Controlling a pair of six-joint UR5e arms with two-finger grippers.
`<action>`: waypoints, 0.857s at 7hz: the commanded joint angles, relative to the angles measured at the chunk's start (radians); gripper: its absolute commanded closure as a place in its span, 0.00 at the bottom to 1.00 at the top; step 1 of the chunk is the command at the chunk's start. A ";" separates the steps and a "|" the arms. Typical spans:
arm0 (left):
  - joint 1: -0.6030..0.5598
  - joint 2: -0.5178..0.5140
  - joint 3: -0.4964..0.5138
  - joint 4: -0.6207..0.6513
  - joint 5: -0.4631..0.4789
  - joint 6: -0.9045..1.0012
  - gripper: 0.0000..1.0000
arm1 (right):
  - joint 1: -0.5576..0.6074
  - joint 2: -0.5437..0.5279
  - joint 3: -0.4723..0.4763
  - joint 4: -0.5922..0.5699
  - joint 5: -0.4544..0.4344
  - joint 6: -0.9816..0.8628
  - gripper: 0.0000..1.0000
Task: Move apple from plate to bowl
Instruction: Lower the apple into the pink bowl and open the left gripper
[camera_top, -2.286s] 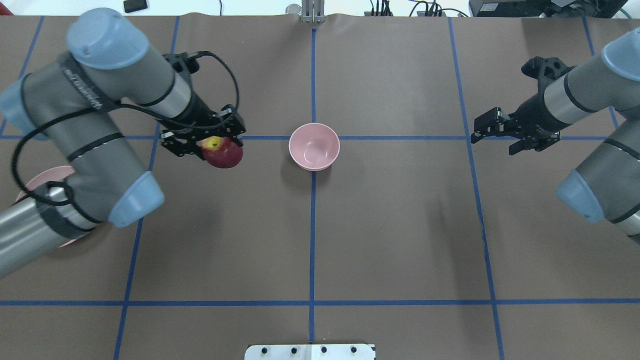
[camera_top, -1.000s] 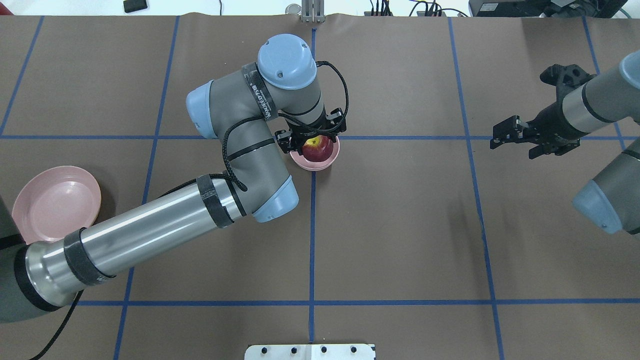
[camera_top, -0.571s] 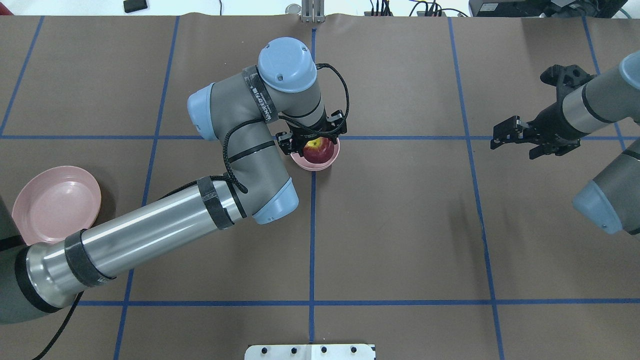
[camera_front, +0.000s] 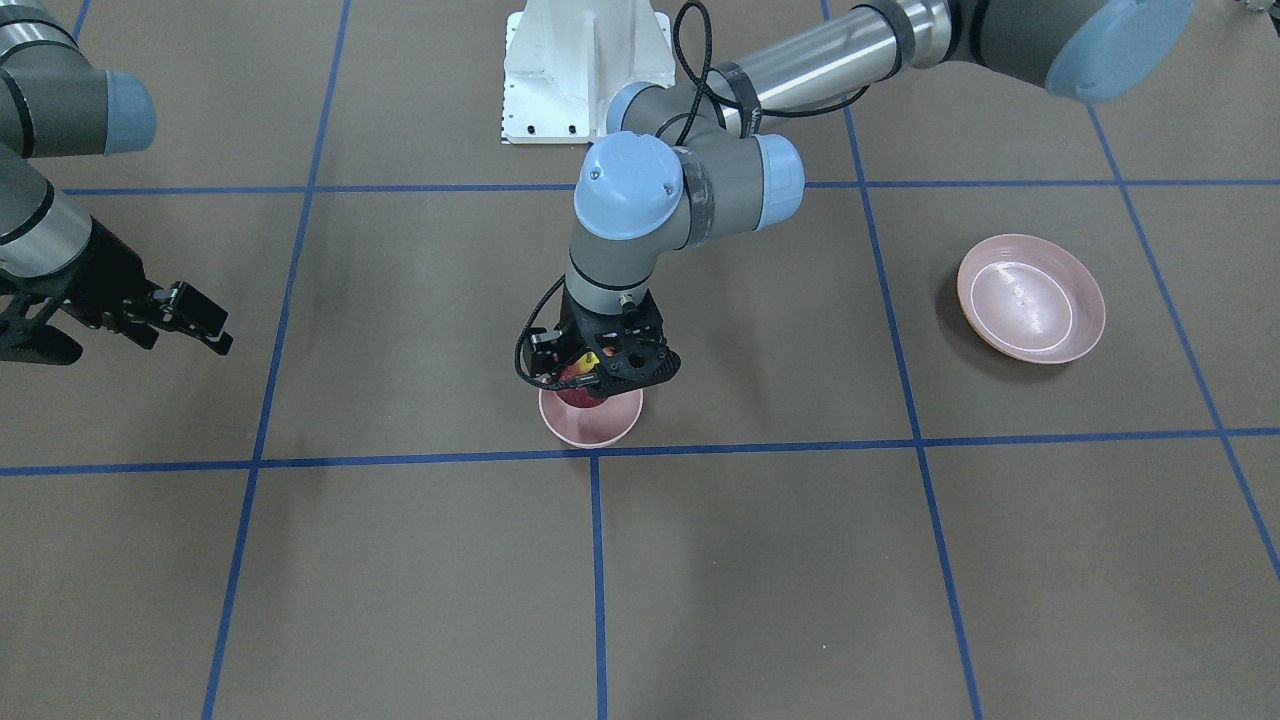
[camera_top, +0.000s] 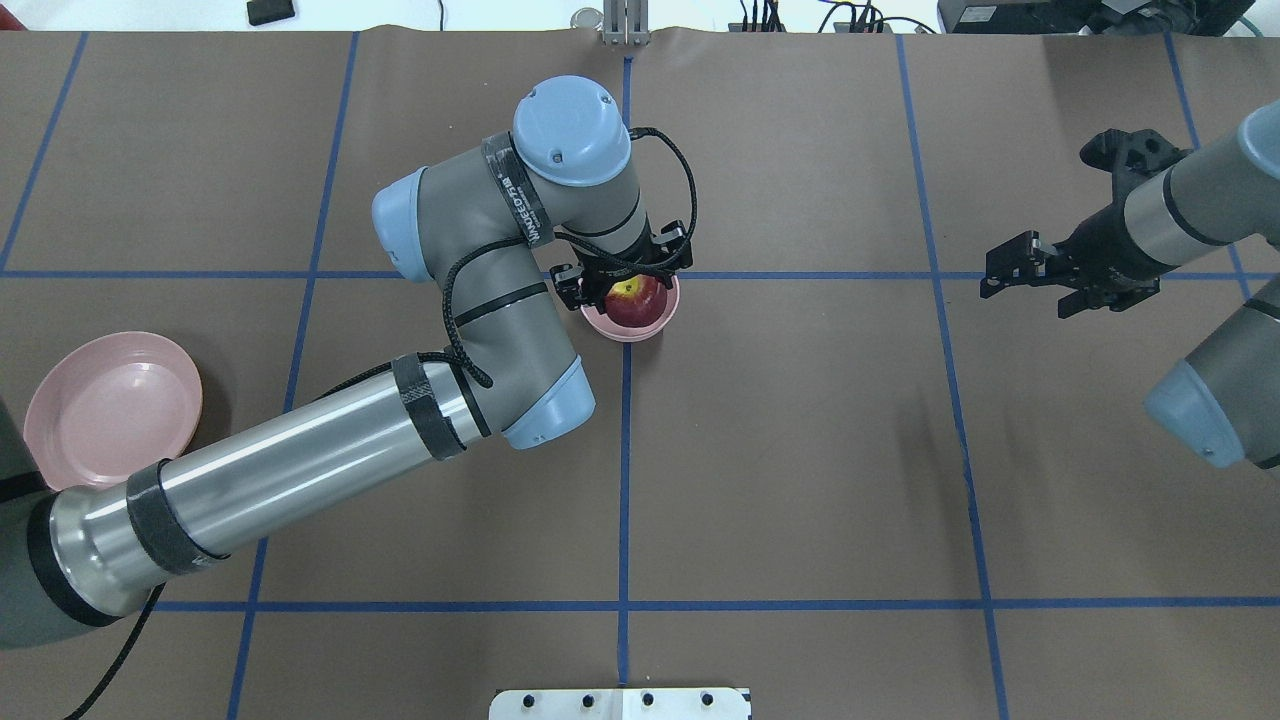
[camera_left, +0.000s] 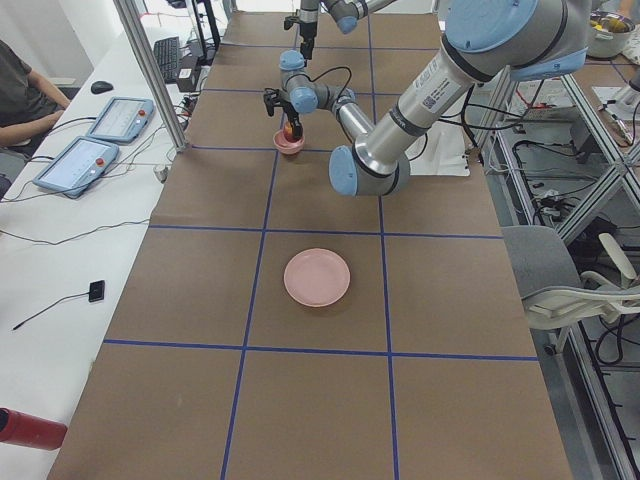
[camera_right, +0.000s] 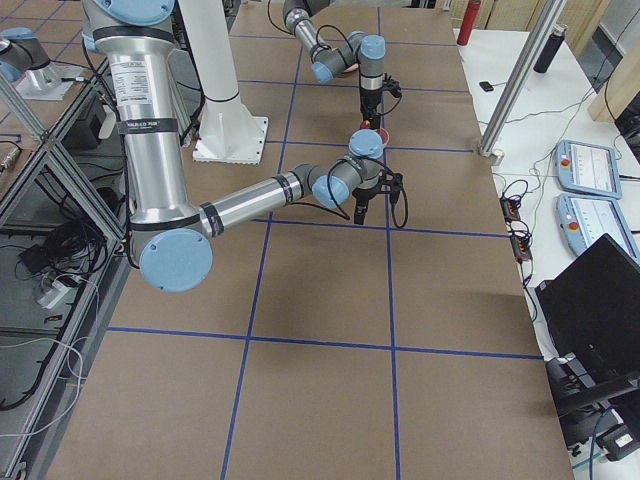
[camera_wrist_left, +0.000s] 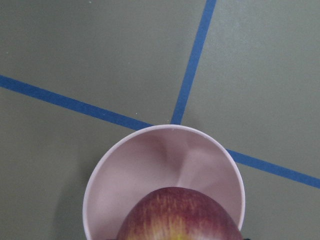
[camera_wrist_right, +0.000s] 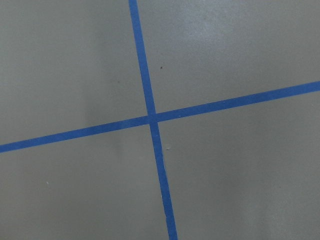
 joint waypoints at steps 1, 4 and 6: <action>0.000 0.002 -0.004 -0.017 0.012 0.000 0.16 | 0.000 0.002 0.000 0.000 0.000 0.001 0.00; 0.003 0.005 -0.021 -0.015 0.051 -0.003 0.03 | 0.000 0.007 0.000 0.000 -0.002 0.004 0.00; -0.003 0.127 -0.237 0.025 0.051 -0.006 0.03 | 0.000 0.008 0.002 0.000 -0.002 0.004 0.00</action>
